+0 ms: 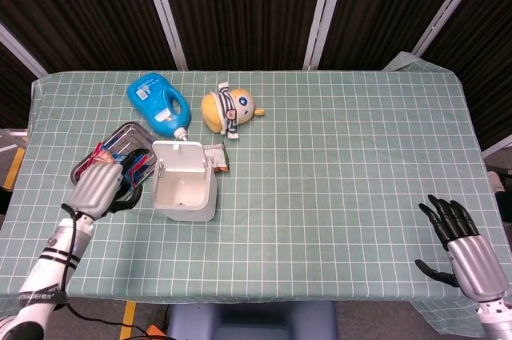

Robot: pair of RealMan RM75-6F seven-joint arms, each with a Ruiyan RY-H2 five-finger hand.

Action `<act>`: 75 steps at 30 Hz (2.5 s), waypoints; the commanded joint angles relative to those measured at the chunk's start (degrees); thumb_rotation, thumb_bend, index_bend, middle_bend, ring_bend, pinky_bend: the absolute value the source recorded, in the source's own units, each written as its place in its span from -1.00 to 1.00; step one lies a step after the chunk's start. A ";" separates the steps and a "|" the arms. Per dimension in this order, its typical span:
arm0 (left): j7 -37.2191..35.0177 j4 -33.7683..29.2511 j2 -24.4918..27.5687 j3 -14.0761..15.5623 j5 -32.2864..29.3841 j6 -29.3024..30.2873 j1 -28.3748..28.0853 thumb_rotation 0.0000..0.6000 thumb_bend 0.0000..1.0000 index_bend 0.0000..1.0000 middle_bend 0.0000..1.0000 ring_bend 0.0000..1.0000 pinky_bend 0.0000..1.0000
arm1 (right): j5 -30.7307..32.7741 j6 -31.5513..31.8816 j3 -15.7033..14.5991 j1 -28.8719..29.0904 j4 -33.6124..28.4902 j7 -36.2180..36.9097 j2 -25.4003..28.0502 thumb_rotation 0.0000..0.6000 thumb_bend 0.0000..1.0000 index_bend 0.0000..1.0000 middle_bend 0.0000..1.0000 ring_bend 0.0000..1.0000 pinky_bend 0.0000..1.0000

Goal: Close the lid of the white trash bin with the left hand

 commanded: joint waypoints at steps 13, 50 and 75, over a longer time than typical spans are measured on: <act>11.22 10.83 -9.54 -0.64 -17.88 -2.60 -17.39 1.00 0.01 -0.67 1.00 1.00 1.00 | 5.28 -3.88 2.38 1.36 -0.33 -0.65 0.06 1.00 -0.50 -1.00 -1.00 -1.00 -1.00; 19.62 -7.15 2.61 16.06 -23.18 -5.18 -22.96 1.00 0.36 -0.62 1.00 1.00 1.00 | 0.76 -1.30 0.60 0.04 -0.78 2.02 1.38 1.00 -0.50 -1.00 -1.00 -1.00 -1.00; -13.68 19.75 -4.60 34.40 51.34 43.68 29.53 1.00 -0.08 -0.90 -1.00 -1.00 -1.00 | -1.32 -2.71 -0.47 0.15 -0.74 -2.32 -0.52 1.00 -0.50 -1.00 -1.00 -1.00 -1.00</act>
